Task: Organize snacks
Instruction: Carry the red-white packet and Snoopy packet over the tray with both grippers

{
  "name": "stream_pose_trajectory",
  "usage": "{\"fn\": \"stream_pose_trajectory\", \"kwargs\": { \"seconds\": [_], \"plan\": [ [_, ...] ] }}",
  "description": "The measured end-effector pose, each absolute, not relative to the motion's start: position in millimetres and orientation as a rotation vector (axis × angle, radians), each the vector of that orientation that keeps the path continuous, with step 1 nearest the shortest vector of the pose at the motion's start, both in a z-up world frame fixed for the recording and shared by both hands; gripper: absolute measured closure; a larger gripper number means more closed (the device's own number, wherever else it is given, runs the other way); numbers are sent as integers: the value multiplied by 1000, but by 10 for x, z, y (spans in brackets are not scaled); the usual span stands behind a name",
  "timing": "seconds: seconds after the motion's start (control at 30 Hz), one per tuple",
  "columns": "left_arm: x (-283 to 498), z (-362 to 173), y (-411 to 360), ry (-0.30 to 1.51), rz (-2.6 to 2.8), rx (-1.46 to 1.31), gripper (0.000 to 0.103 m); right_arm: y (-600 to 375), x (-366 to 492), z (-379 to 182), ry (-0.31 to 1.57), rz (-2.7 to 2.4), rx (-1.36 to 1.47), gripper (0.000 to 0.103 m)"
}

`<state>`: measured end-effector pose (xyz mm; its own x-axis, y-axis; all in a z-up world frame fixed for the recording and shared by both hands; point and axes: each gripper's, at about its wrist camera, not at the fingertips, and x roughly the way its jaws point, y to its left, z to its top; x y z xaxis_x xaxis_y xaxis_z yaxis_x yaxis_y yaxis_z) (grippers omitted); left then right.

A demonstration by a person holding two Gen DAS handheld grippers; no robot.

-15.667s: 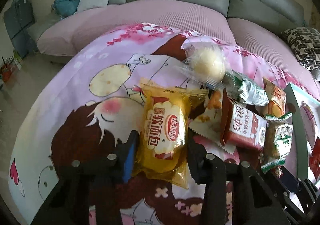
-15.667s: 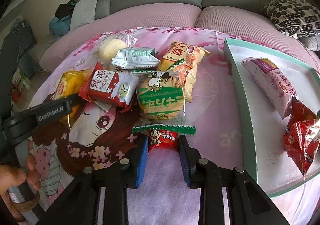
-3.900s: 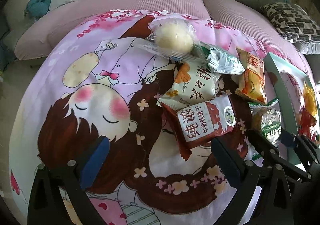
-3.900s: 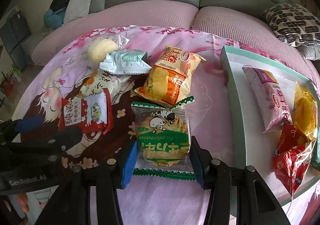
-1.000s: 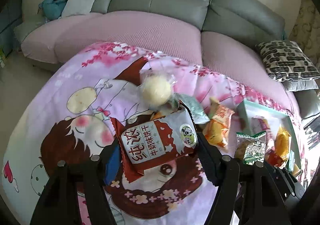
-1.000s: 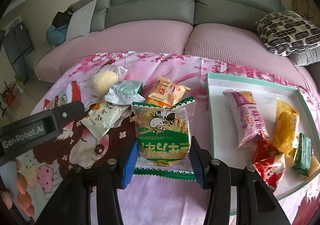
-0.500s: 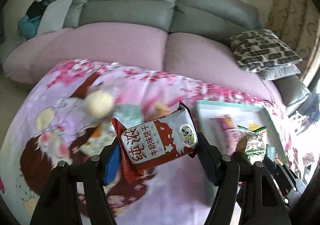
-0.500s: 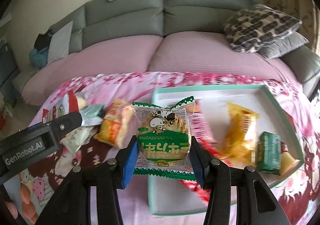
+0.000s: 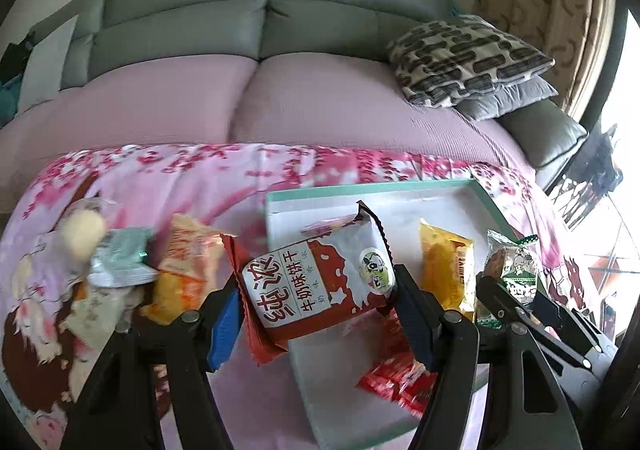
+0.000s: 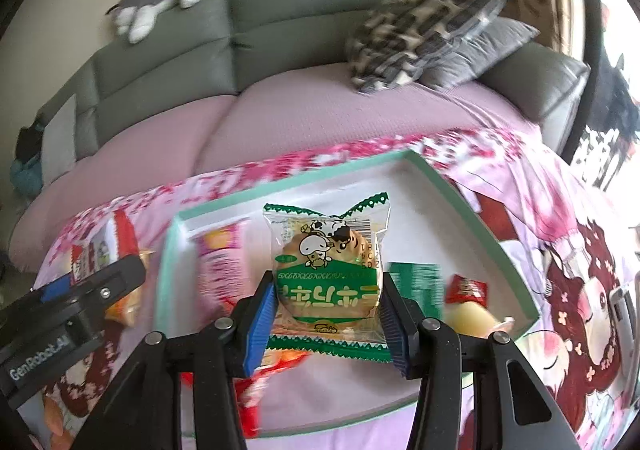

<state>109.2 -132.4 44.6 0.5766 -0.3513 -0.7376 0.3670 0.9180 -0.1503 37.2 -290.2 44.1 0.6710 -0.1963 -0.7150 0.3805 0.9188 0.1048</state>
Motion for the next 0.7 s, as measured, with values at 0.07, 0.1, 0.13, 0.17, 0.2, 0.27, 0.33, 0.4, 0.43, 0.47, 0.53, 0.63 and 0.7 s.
{"fn": "stream_pose_trajectory", "kwargs": {
  "seconds": [0.07,0.1,0.13,0.17,0.2,0.27,0.33,0.4,0.43,0.47,0.53,0.63,0.7],
  "plan": [
    [1106,382,-1425,868,-428,35,32,-3022,368,400,777,-350,263,51],
    [1113,354,-1475,873,-433,42,32,-3076,364,389,774,-363,263,51],
    [1119,334,-1512,873,-437,46,32,-3115,372,376,774,-367,264,51],
    [1125,322,-1543,870,-439,47,32,-3163,380,356,775,-367,270,51],
    [1129,315,-1570,865,-441,48,32,-3189,386,339,776,-369,274,51],
    [1131,293,-1635,857,-443,58,32,-3232,400,293,787,-383,271,51],
    [1129,273,-1709,853,-447,74,32,-3262,404,257,797,-394,271,51],
    [1124,263,-1778,846,-456,84,32,-3308,398,240,797,-392,282,51],
    [1118,264,-1797,843,-459,87,32,-3325,400,235,795,-392,287,51],
    [1116,264,-1827,840,-461,90,32,-3327,394,229,795,-392,289,51],
    [1111,251,-1877,839,-465,99,32,-3332,404,214,797,-390,289,51],
    [1120,220,-1946,842,-461,119,32,-3356,424,191,802,-392,289,51],
    [1123,211,-1973,841,-461,127,32,-3387,430,185,801,-394,296,51]
  ]
}}
